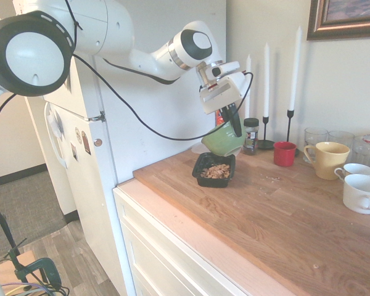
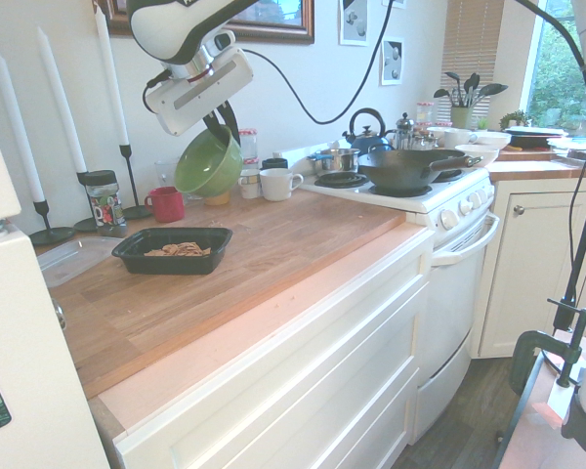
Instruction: Pour the cereal into the box
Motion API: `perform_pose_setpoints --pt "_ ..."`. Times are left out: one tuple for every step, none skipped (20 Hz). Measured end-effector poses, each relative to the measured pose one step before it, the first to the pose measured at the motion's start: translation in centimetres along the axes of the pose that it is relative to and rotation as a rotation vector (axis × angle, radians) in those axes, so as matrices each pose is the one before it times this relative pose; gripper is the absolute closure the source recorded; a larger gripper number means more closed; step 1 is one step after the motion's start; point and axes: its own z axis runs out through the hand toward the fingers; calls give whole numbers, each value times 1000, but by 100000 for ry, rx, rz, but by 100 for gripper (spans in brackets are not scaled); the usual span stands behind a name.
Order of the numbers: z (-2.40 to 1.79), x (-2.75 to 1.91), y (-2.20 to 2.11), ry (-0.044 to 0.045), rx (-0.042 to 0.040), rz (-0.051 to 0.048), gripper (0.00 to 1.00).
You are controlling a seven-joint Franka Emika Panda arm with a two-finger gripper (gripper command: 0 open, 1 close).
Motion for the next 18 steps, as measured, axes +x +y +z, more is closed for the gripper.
perform_pose_setpoints --pt "873 1138 748 -5729 2732 1467 100" --pt "978 1357 898 -5744 2960 1630 100" --pt "1155 1917 1283 -6032 3225 1976 100" --pt "908 1900 1322 -4999 2820 1727 100" --pt "894 2079 1496 -4919 2915 1908 100" --pt "865 2078 1555 -5096 3025 2068 100" --pt "799 1953 1525 -4859 2907 2155 100" --pt "773 1828 1400 -4803 3206 2322 100" --pt "711 1542 1061 -4605 3503 2325 100" --pt "679 1173 638 -4394 3661 2195 100" --pt "605 916 297 -4233 3852 1967 100" --pt "625 797 86 -4041 3843 1589 100" --pt "659 662 -83 -3772 3820 1213 100" --pt "729 724 0 -3732 3600 1106 100" --pt "647 766 93 -3289 2685 762 100" --pt "572 852 225 -2112 1219 766 100" --pt "456 855 294 -854 140 608 100" --pt "315 802 266 -203 -415 652 100"
